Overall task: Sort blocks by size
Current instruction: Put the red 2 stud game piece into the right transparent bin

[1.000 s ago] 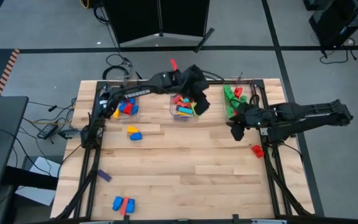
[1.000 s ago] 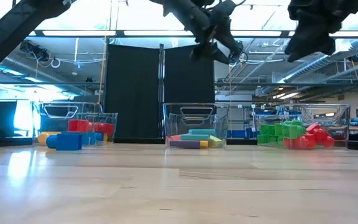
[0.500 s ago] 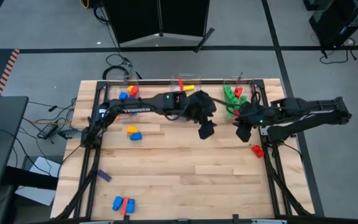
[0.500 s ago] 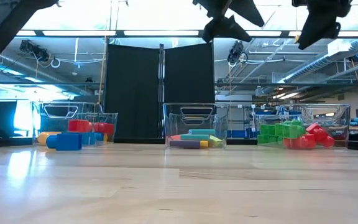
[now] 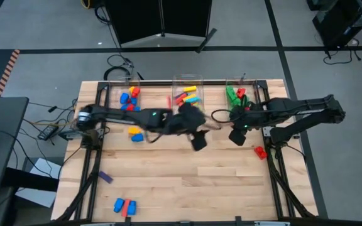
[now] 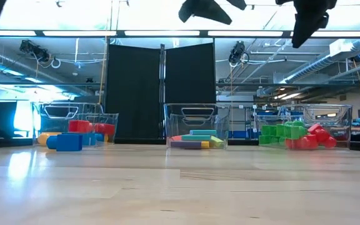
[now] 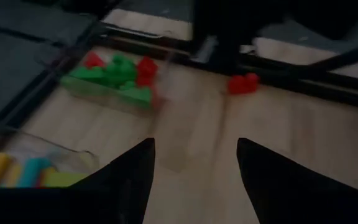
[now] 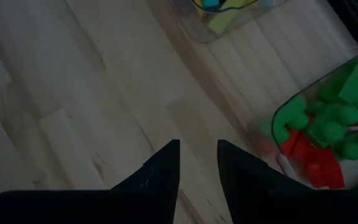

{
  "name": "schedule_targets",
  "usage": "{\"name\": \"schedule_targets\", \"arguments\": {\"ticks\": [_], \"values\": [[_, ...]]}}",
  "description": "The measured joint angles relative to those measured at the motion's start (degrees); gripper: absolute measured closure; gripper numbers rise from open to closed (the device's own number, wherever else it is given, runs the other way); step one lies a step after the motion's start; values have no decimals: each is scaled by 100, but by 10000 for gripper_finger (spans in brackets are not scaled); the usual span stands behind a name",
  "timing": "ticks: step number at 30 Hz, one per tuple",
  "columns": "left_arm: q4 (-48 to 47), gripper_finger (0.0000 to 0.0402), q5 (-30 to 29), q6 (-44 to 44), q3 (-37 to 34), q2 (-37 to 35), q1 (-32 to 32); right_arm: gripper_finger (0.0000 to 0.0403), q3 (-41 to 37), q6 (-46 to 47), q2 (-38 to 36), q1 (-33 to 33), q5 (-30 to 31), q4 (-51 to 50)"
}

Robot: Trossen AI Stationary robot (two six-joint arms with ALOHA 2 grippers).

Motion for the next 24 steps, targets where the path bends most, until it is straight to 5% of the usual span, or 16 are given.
{"name": "schedule_targets", "arguments": {"ticks": [11,19,24], "values": [[2501,168,629,-883,-4419,-2870,-621,285,2,572,496,52,-12,601],[2524,168,467,-1213,-5738,-4451,-1085,274,2,831,1056,41,-83,842],[2440,168,452,-1046,-6128,-5242,-1288,232,2,1020,1559,29,-205,840]]}}
